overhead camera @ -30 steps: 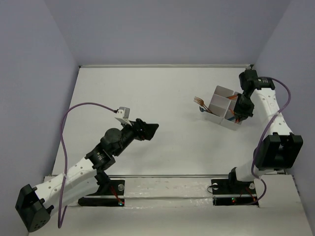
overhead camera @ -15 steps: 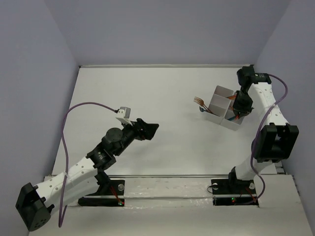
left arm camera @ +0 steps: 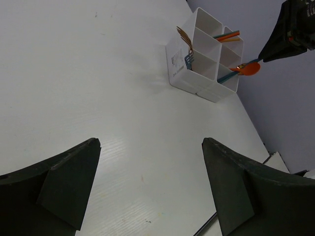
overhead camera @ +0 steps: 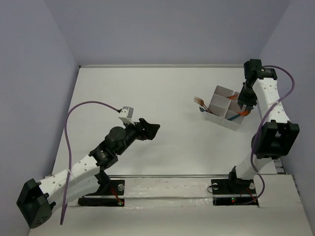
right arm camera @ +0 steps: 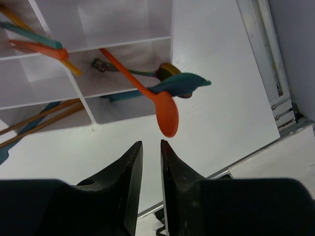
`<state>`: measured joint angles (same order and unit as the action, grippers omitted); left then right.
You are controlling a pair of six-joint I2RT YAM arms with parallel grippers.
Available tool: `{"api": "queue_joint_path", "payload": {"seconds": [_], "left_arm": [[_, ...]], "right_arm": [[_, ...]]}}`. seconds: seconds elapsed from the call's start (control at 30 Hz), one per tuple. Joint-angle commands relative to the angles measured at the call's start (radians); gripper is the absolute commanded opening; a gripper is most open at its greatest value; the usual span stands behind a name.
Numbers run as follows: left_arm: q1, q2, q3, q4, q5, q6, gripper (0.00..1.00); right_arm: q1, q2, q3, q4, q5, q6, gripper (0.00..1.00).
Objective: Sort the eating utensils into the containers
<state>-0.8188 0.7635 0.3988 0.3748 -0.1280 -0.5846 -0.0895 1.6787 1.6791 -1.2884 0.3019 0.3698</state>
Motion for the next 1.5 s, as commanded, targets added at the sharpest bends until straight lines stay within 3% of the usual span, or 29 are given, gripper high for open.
{"api": "queue_joint_path", "payload": {"seconds": [0.0, 0.17, 0.27, 0.43, 0.53, 0.63, 0.8, 0.97, 1.2, 1.47], "left_arm": [[-0.006, 0.016, -0.003, 0.073, -0.005, 0.008, 0.96], [-0.006, 0.054, 0.0, 0.081, -0.005, 0.008, 0.96], [-0.006, 0.079, 0.005, 0.085, -0.004, 0.011, 0.96], [-0.006, 0.109, 0.014, 0.096, 0.001, 0.025, 0.96], [-0.006, 0.103, 0.017, 0.088, -0.028, 0.035, 0.96], [-0.006, 0.068, 0.041, 0.075, -0.056, 0.032, 0.96], [-0.006, 0.002, 0.103, 0.019, -0.091, 0.02, 0.96], [-0.006, -0.072, 0.21, -0.12, -0.145, 0.016, 0.98], [-0.006, -0.251, 0.313, -0.232, -0.258, 0.009, 0.99], [-0.006, -0.36, 0.308, -0.287, -0.315, 0.034, 0.99]], "right_arm": [[-0.015, 0.032, 0.071, 0.076, 0.048, -0.015, 0.27], [-0.026, 0.044, 0.128, 0.119, 0.094, -0.017, 0.28], [-0.026, -0.006, 0.117, 0.175, 0.022, -0.025, 0.35], [-0.016, -0.221, -0.066, 0.406, -0.24, -0.074, 0.64], [-0.007, -0.475, -0.28, 0.634, -0.417, -0.066, 1.0], [-0.007, -0.726, -0.474, 0.89, -0.654, -0.034, 1.0], [-0.007, -0.908, -0.522, 0.881, -0.704, 0.041, 1.0], [-0.007, -1.101, -0.574, 0.948, -0.851, 0.057, 1.0], [0.045, -1.27, -0.754, 1.044, -0.834, 0.077, 1.0], [0.074, -1.332, -0.782, 1.051, -0.771, 0.078, 1.0]]}}
